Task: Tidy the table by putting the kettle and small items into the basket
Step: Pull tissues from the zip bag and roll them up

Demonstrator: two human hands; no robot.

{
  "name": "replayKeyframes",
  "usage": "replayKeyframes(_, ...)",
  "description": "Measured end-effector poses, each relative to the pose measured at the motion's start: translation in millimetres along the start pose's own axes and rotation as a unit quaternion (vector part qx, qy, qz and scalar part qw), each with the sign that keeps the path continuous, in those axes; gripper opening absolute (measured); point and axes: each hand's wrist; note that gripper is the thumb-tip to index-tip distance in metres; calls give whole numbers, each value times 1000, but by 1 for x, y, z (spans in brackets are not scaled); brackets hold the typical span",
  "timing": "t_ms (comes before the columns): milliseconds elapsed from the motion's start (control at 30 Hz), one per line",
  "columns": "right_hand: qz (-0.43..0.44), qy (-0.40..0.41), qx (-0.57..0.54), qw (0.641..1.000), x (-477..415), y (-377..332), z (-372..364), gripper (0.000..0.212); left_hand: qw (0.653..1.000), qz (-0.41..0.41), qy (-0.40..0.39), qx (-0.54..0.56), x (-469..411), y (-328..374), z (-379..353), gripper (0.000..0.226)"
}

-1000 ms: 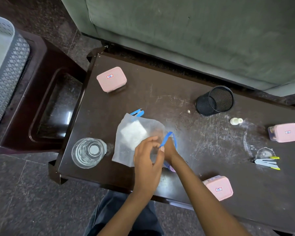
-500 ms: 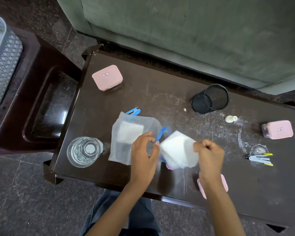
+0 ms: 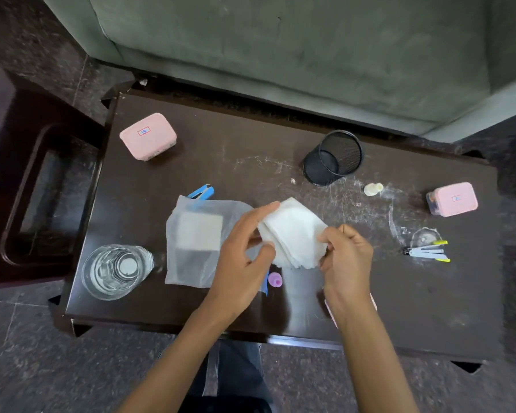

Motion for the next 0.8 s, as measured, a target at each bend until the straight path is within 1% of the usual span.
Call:
replayKeyframes(100, -3, -5, -25, 1000, 1, -2, 2, 47, 992, -16, 15, -124, -10, -4, 4, 42)
replayKeyframes(167, -10, -34, -47, 998, 3, -5, 5, 42, 986, -5, 36, -165, -15, -6, 8, 38)
replayKeyframes(200, -11, -58, -56, 997, 4, -6, 6, 39, 986, 7, 52, -161, -16, -6, 10, 37)
replayKeyframes(267, -13, -101, -64, 993, 6, -9, 7, 37, 989, 40, 83, -117, -19, -4, 10, 30)
replayKeyframes(333, -8, -106, -37, 994, 7, -10, 8, 38, 985, 78, 102, -114, -24, -3, 10, 20)
replayKeyframes(400, 31, -62, 27, 997, 9, -10, 7, 27, 977, 111, 111, -144, -29, -4, 10, 16)
replayKeyframes(467, 112, -26, 101, 988, 11, -14, 6, 15, 976, 131, 112, -136, -34, -7, 10, 12)
replayKeyframes(500, 152, -34, 128, 980, 12, -18, 4, 14, 975, 139, 111, -134, -35, -7, 10, 13)
replayKeyframes(567, 201, -85, 184, 958, 13, -26, -2, 17, 977, 142, 102, -120, -37, -7, 7, 6)
replayKeyframes(600, 198, -120, 209, 950, 12, -29, -6, 19, 980, 136, 98, -109, -37, -6, 6, 4)
replayKeyframes(633, 175, -156, 231, 944, 10, -30, -9, 18, 982, 129, 94, -98, -37, -5, 6, 6)
replayKeyframes(700, 103, -208, 272, 934, 3, -28, -15, 11, 986, 116, 90, -75, -36, -3, 4, 11)
replayKeyframes(767, 64, -228, 302, 923, -5, -20, -17, 7, 988, 107, 92, -67, -34, -2, 4, 14)
replayKeyframes(800, 55, -223, 303, 925, -8, -16, -17, 4, 988, 101, 95, -62, -33, -1, 3, 16)
Point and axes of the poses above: each hand's wrist, its own x-axis away from the middle knuckle, its own z-axis out of the back of the hand, y = z × x, and after that the axes turned 15 degrees about -y, right-handed
